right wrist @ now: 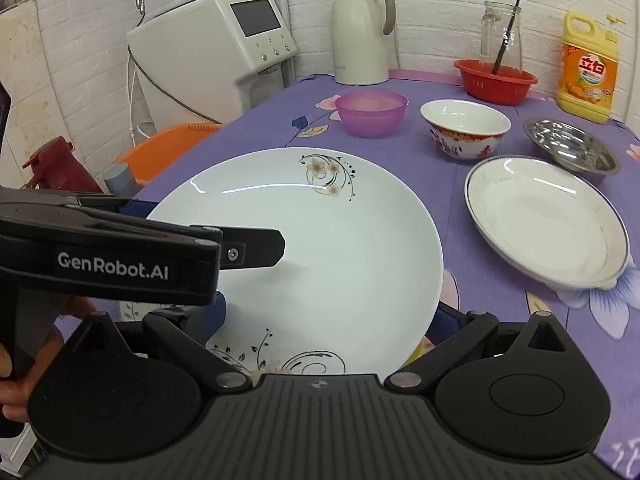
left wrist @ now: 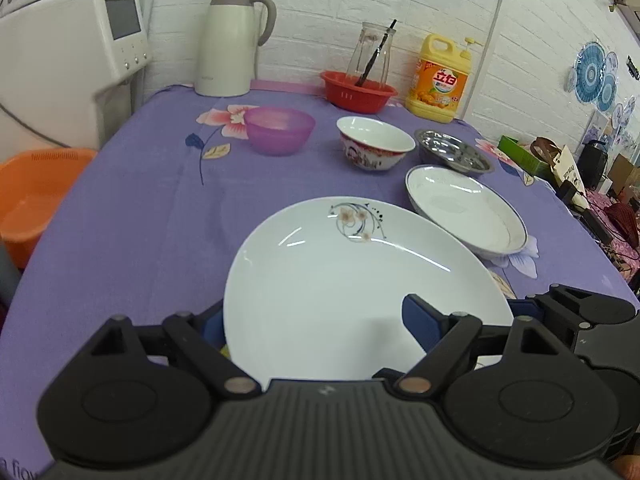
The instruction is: Organize plates and bowls
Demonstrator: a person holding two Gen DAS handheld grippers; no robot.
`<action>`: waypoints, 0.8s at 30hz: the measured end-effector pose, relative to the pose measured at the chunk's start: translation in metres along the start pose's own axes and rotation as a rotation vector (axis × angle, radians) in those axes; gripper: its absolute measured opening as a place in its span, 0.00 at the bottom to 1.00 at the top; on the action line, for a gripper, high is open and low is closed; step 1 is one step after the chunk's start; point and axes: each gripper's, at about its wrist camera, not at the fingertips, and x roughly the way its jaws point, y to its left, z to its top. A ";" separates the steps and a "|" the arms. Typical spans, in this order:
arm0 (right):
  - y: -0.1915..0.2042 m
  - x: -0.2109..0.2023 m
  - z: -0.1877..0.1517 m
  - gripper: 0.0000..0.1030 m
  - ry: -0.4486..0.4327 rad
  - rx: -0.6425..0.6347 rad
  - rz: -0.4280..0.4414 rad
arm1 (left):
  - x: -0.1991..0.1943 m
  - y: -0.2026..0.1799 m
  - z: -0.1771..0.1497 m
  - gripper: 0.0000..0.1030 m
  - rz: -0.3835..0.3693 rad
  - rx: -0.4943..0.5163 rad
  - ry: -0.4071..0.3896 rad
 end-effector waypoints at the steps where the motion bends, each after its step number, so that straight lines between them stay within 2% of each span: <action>1: 0.003 -0.003 -0.006 1.00 -0.002 0.001 -0.009 | -0.001 -0.001 -0.005 0.82 0.002 -0.004 0.003; 5: 0.006 -0.005 -0.018 1.00 -0.007 0.002 -0.030 | 0.009 0.001 -0.014 0.82 -0.002 -0.032 0.016; 9: 0.004 0.003 -0.019 1.00 -0.011 -0.011 -0.048 | 0.025 0.002 -0.018 0.82 0.029 -0.028 0.031; 11: 0.001 0.008 -0.022 1.00 0.002 -0.015 -0.048 | 0.023 0.002 -0.019 0.84 0.060 -0.019 -0.008; 13: 0.001 0.009 -0.024 1.00 -0.002 -0.026 -0.053 | 0.014 0.001 -0.017 0.92 0.075 0.007 -0.066; 16: -0.003 -0.001 -0.023 1.00 -0.053 -0.026 -0.085 | 0.001 0.000 -0.011 0.92 0.110 0.014 -0.118; 19: -0.016 -0.017 -0.018 1.00 -0.107 0.018 -0.093 | -0.008 0.004 -0.001 0.92 0.096 -0.020 -0.147; 24: -0.037 -0.033 -0.015 1.00 -0.152 0.100 -0.087 | -0.010 -0.004 0.016 0.93 0.042 -0.071 -0.152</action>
